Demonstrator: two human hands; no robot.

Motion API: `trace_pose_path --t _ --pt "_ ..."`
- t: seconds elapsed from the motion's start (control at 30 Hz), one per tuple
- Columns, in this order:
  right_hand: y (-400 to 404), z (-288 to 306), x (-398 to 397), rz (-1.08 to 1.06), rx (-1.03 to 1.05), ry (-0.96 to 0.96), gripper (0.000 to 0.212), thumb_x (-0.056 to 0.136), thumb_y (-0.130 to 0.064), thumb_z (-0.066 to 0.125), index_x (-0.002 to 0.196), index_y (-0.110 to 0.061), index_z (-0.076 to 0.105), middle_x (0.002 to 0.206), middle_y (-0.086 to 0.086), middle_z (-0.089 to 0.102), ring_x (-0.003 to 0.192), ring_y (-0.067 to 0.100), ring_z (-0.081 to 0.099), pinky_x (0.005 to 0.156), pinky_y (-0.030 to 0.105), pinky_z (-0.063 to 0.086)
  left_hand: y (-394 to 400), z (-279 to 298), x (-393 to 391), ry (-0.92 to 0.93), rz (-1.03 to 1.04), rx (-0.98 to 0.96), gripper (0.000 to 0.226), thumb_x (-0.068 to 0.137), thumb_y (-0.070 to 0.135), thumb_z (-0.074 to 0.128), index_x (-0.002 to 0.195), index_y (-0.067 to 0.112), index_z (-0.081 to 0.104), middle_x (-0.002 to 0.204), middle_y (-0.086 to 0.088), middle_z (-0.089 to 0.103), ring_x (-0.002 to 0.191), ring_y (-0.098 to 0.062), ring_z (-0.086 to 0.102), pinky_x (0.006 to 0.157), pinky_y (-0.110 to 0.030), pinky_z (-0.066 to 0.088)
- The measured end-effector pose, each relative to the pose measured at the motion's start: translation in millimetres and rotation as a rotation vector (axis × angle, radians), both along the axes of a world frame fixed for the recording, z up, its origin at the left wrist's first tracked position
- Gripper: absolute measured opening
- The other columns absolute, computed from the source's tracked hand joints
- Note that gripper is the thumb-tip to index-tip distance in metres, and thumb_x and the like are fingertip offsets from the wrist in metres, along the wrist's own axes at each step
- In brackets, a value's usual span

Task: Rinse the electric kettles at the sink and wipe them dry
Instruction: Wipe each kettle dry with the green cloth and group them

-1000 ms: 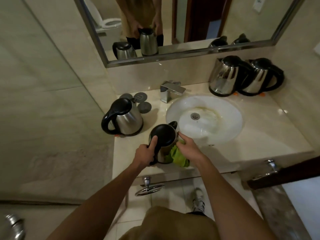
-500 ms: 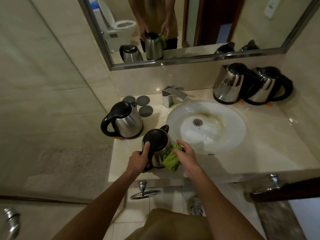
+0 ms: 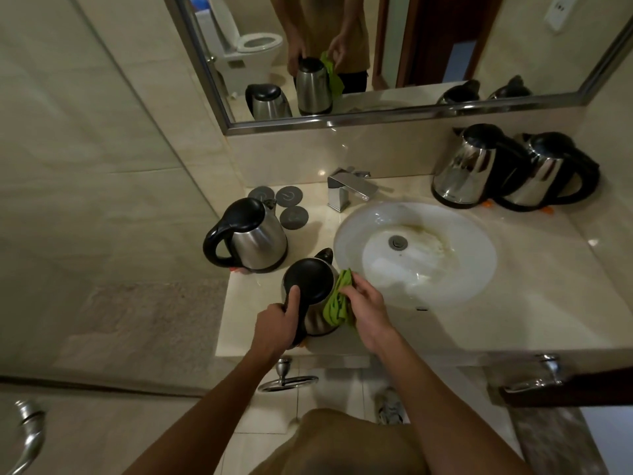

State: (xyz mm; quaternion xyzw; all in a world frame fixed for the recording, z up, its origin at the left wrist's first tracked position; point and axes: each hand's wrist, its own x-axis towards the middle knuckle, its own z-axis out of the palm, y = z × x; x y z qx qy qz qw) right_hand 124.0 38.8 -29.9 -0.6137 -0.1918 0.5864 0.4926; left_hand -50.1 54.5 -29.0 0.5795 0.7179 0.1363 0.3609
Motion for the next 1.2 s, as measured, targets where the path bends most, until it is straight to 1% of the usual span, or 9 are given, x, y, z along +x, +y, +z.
trace_pose_path --t 0.13,0.27,0.33,0.53,0.67,0.83,1.0,1.1,1.2 --pt "-0.7 -4.4 -5.2 0.074 -0.057 -0.026 0.024 0.101 -0.018 0.049 0.115 -0.034 0.061 0.119 0.006 0.063 0.112 0.023 0.059 0.101 0.045 0.051 12.0 -0.7 -6.2 0.457 -0.293 0.177 0.064 0.093 0.067 0.011 0.12 0.019 0.044 0.096 -0.003 0.056 0.077 -0.02 0.057 0.072 -0.041 0.053" --pt "-7.8 -20.8 -13.1 0.168 -0.15 -0.011 0.045 0.103 -0.022 0.047 0.147 -0.033 0.043 0.14 0.005 0.055 0.124 0.025 0.054 0.108 0.05 0.045 29.9 13.3 7.3 0.281 -0.229 0.252 0.057 0.092 0.061 0.028 0.129 0.019 0.037 0.12 -0.012 0.056 0.102 -0.029 0.059 0.089 -0.05 0.05" --pt "-11.4 -15.4 -14.8 0.178 -0.125 -0.091 0.049 0.103 -0.022 0.047 0.149 -0.034 0.04 0.145 0.001 0.051 0.127 0.023 0.052 0.11 0.049 0.044 42.3 18.6 20.3 0.193 -0.303 0.216 0.053 0.096 0.05 0.039 0.137 0.017 0.034 0.133 -0.012 0.05 0.116 -0.031 0.052 0.097 -0.051 0.046" --pt "4.6 18.2 -14.1 0.323 0.151 -0.558 0.047 0.103 -0.013 0.046 0.149 -0.022 0.043 0.151 0.0 0.045 0.138 0.018 0.041 0.114 0.029 0.033 52.8 16.0 40.1 0.196 -0.281 0.245 0.043 0.094 0.049 0.038 0.116 0.014 0.051 0.11 -0.009 0.056 0.102 -0.03 0.054 0.084 -0.043 0.049" --pt "20.1 18.6 -13.0 0.39 0.038 -0.722 0.041 0.105 -0.016 0.035 0.144 -0.015 0.047 0.139 0.012 0.056 0.127 0.03 0.052 0.106 0.035 0.041 53.4 10.7 38.6 0.225 -0.278 0.266 0.049 0.089 0.056 0.027 0.109 0.019 0.053 0.105 -0.005 0.055 0.097 -0.027 0.054 0.082 -0.04 0.047" --pt "4.5 -11.2 -6.6 0.371 -0.161 -0.545 0.031 0.1 -0.004 0.041 0.122 -0.009 0.062 0.121 0.014 0.064 0.114 0.031 0.059 0.093 0.033 0.047 49.8 15.2 39.0 0.094 -0.216 0.302 0.033 0.095 0.044 0.044 0.112 0.017 0.053 0.108 -0.007 0.058 0.098 -0.026 0.054 0.088 -0.046 0.049" --pt "-10.2 -27.6 -0.7 0.052 -0.214 -0.414 0.023 0.089 -0.004 0.053 0.095 -0.017 0.071 0.101 0.01 0.073 0.093 0.026 0.068 0.085 0.038 0.057 52.8 10.3 38.5 0.081 -0.209 0.303 0.037 0.094 0.046 0.044 0.117 0.018 0.053 0.111 -0.006 0.057 0.103 -0.025 0.054 0.091 -0.047 0.049" --pt "1.8 -20.9 17.5 -0.231 -0.172 -0.186 0.019 0.097 -0.007 0.052 0.103 -0.012 0.069 0.105 0.015 0.071 0.089 0.024 0.067 0.073 0.032 0.056 52.6 8.8 37.4 0.095 -0.202 0.308 0.039 0.094 0.048 0.043 0.117 0.018 0.053 0.11 -0.006 0.057 0.103 -0.025 0.054 0.09 -0.046 0.049" --pt "11.4 -8.6 30.2 -0.554 -0.019 0.191 0.03 0.097 0.0 0.054 0.126 -0.008 0.055 0.12 0.02 0.06 0.102 0.031 0.064 0.065 0.034 0.059 53.4 8.9 38.0 0.104 -0.201 0.308 0.038 0.093 0.047 0.044 0.117 0.018 0.053 0.11 -0.006 0.057 0.102 -0.026 0.054 0.089 -0.046 0.049"
